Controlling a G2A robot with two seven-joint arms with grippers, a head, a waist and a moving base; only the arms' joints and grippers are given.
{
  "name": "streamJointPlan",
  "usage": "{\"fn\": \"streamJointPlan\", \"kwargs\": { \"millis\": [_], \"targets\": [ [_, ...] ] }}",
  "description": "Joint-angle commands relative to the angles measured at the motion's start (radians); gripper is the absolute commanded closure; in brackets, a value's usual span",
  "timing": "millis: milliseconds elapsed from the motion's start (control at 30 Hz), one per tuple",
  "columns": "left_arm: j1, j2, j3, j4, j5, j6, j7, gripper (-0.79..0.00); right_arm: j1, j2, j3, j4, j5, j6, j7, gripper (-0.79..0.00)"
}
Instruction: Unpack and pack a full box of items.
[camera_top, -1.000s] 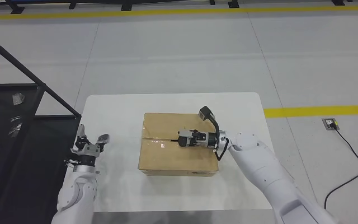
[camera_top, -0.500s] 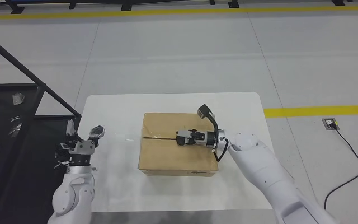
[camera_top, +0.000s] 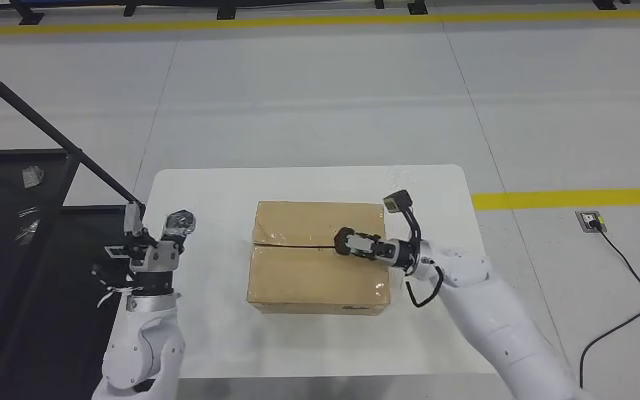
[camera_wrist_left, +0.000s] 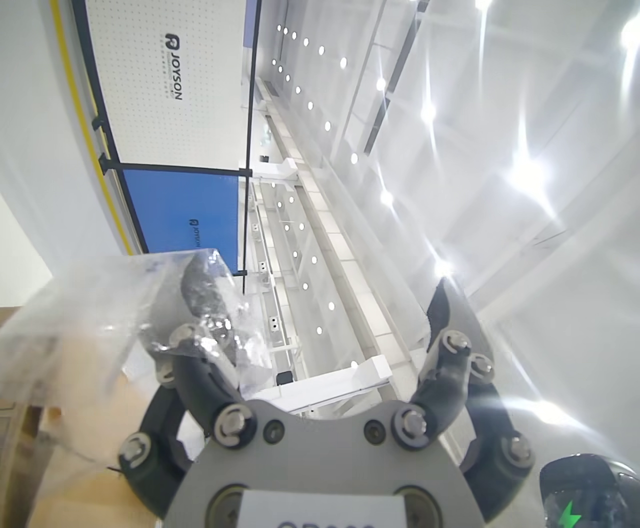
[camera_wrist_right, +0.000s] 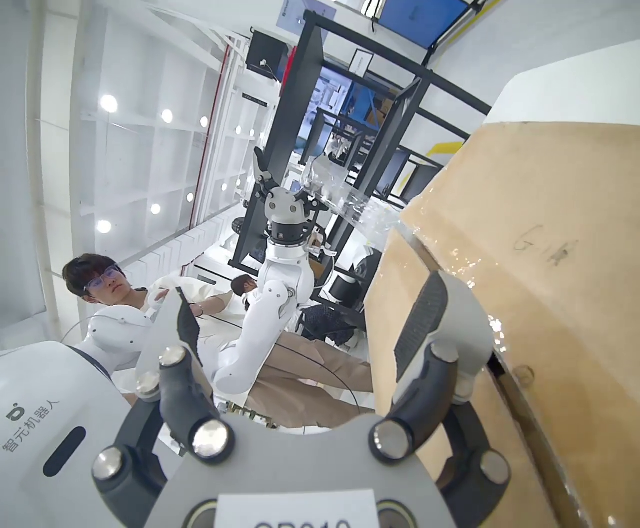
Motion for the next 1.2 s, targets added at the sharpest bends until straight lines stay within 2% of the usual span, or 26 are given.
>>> {"fn": "streamJointPlan", "kwargs": {
  "millis": [0,200,500,867,1167],
  "targets": [
    [-0.001,-0.002,0.020,-0.011,0.048,0.004,0.015,-0.785,-0.038,0.024,0.033,-0.035,0.009,-0.002,-0.002,-0.785],
    [-0.012,-0.009,0.088,-0.034,0.219,0.006,0.066,-0.785,-0.120,0.075,0.093,-0.100,0.041,0.006,0.006,-0.785],
    [-0.069,-0.024,0.223,-0.014,0.396,0.047,0.089,-0.785,-0.186,0.123,0.124,-0.142,0.070,-0.002,-0.002,-0.785],
    [-0.161,-0.049,0.387,0.098,0.546,0.089,0.109,-0.785,-0.244,0.165,0.128,-0.147,0.110,-0.027,-0.027,-0.785],
    [-0.219,-0.071,0.466,0.173,0.600,0.106,0.141,-0.785,-0.276,0.196,0.126,-0.169,0.124,-0.046,-0.046,-0.785]
  ]
}}
